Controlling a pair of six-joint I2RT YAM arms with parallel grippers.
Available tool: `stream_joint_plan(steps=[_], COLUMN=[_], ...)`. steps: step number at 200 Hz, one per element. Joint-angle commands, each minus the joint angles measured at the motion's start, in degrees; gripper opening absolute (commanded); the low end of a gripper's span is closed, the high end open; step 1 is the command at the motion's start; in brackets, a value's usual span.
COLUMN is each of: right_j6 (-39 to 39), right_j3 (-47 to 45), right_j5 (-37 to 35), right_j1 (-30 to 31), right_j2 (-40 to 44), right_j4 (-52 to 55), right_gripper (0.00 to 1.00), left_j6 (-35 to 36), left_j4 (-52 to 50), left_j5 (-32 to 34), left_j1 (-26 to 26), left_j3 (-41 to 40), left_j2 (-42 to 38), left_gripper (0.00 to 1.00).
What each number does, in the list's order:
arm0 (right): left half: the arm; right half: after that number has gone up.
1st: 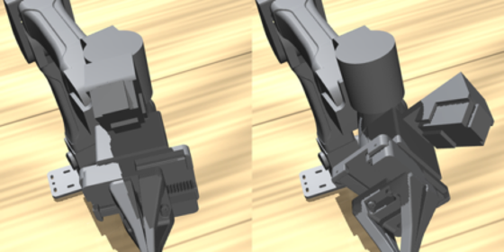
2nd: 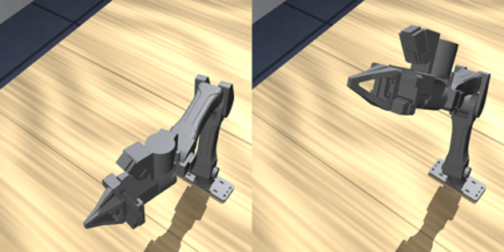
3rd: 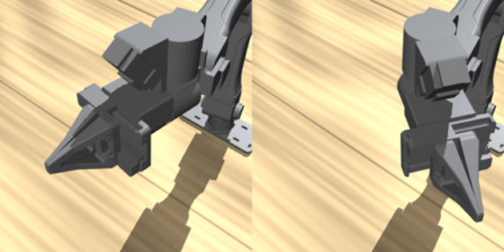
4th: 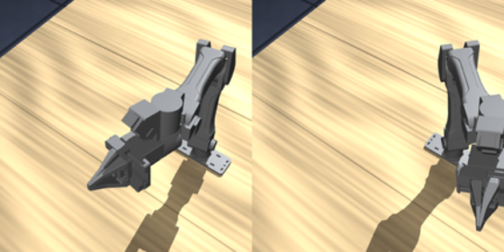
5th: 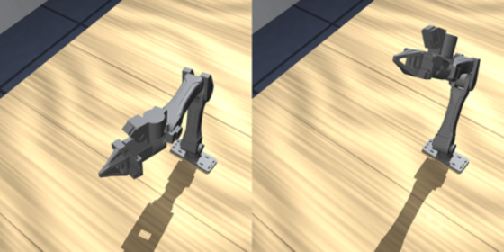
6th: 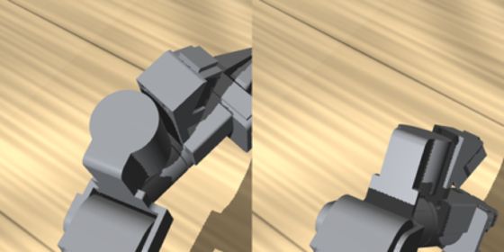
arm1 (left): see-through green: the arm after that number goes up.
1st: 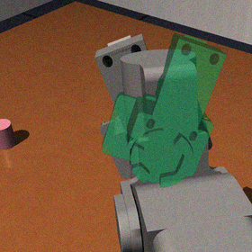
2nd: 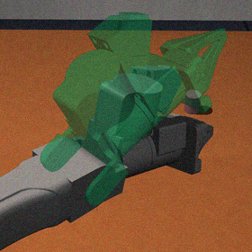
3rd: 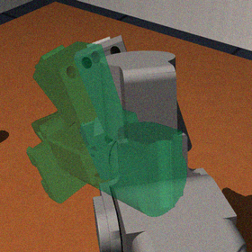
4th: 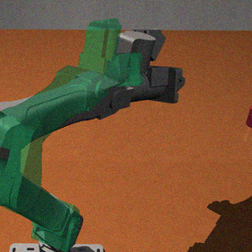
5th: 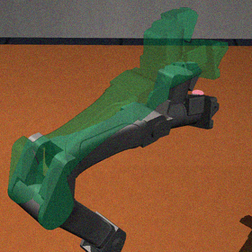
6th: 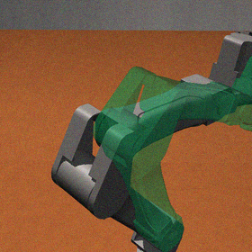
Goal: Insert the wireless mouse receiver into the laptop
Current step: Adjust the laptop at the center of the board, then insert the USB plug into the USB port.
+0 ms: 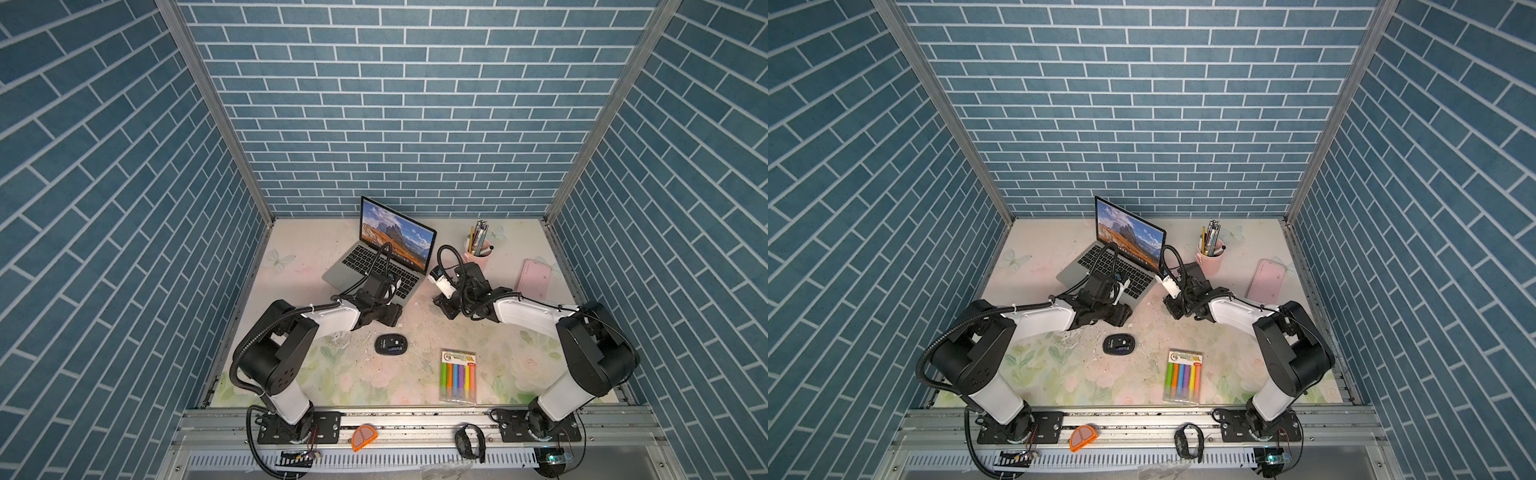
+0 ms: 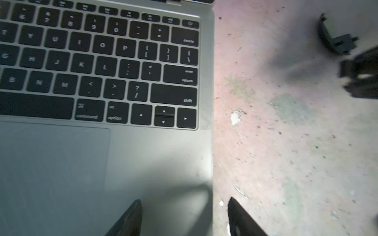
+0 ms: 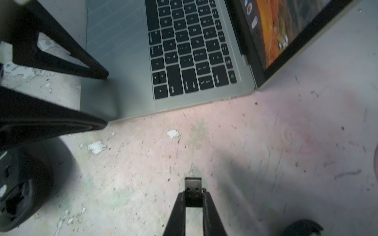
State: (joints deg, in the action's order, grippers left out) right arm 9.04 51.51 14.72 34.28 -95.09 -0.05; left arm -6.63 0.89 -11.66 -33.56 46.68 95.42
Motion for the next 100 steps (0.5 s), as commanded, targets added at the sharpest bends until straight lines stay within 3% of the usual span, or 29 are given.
stream_joint_plan(steps=[1,51,100], right_j6=[5.7,7.1,7.4], right_j3=[3.3,9.8,15.4], right_j5=[0.9,-1.1,-1.6], right_j1=[0.2,0.2,0.2], right_j2=[-3.5,-9.7,-14.8], right_j4=[0.5,1.7,4.7], right_gripper=[0.12,0.11,0.11], left_j6=[0.0,-4.3,-12.9], left_j4=[-2.2,-3.3,-0.1], left_j5=[-10.6,-18.4,-21.7], left_j1=[2.8,14.9,25.3], left_j3=[1.8,10.4,21.2], left_j2=[-2.4,-0.1,11.9], left_gripper=[0.67,0.68,0.67])
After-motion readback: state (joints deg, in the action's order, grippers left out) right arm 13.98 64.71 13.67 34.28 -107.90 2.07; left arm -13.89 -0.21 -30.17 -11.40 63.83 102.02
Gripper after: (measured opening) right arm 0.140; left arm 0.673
